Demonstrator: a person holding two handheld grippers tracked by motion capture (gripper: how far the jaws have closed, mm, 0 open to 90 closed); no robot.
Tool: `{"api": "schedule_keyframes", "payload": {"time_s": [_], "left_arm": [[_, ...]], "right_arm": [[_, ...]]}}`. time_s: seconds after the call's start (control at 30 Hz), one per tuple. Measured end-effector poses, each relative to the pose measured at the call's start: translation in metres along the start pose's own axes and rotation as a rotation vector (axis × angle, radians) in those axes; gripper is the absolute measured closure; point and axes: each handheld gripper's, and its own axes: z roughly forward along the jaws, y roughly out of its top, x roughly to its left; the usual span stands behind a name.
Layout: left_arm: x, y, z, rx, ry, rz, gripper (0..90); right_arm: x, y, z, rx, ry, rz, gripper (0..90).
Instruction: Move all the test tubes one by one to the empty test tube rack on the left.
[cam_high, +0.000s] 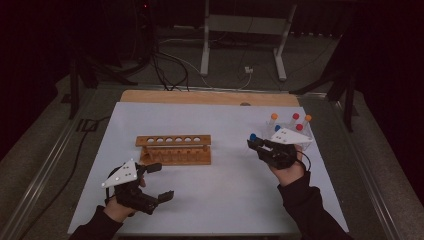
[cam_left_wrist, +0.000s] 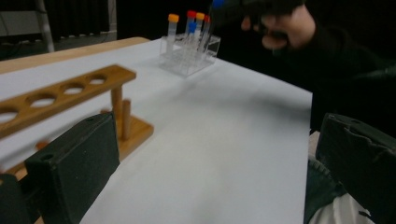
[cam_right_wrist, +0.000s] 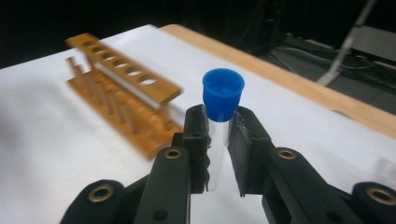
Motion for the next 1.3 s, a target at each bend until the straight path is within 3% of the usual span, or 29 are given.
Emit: {"api": "schedule_keyframes", "payload": {"time_s": [0.23, 0.43, 0.7, 1.03, 1.3], "left_arm": [[-0.006, 0.027, 0.027, 0.021, -0.071, 0.014, 0.6], [-0.006, 0.039, 0.042, 0.030, -0.088, 0.019, 0.6], [-0.010, 0.054, 0.069, 0.041, -0.108, 0.053, 8.7], [-0.015, 0.062, 0.097, 0.029, -0.096, 0.082, 35.0], [-0.018, 0.062, 0.117, 0.066, -0.093, 0.097, 54.0]], "right_arm": [[0.028, -0.011, 0.010, 0.057, 0.110, -0.046, 76.9], [0.043, -0.013, 0.017, 0.079, 0.175, -0.081, 76.9], [0.060, -0.011, 0.022, 0.086, 0.249, -0.117, 76.9], [0.070, -0.011, 0.024, 0.090, 0.285, -0.135, 76.9], [0.070, -0.011, 0.023, 0.085, 0.291, -0.132, 76.9]]}}
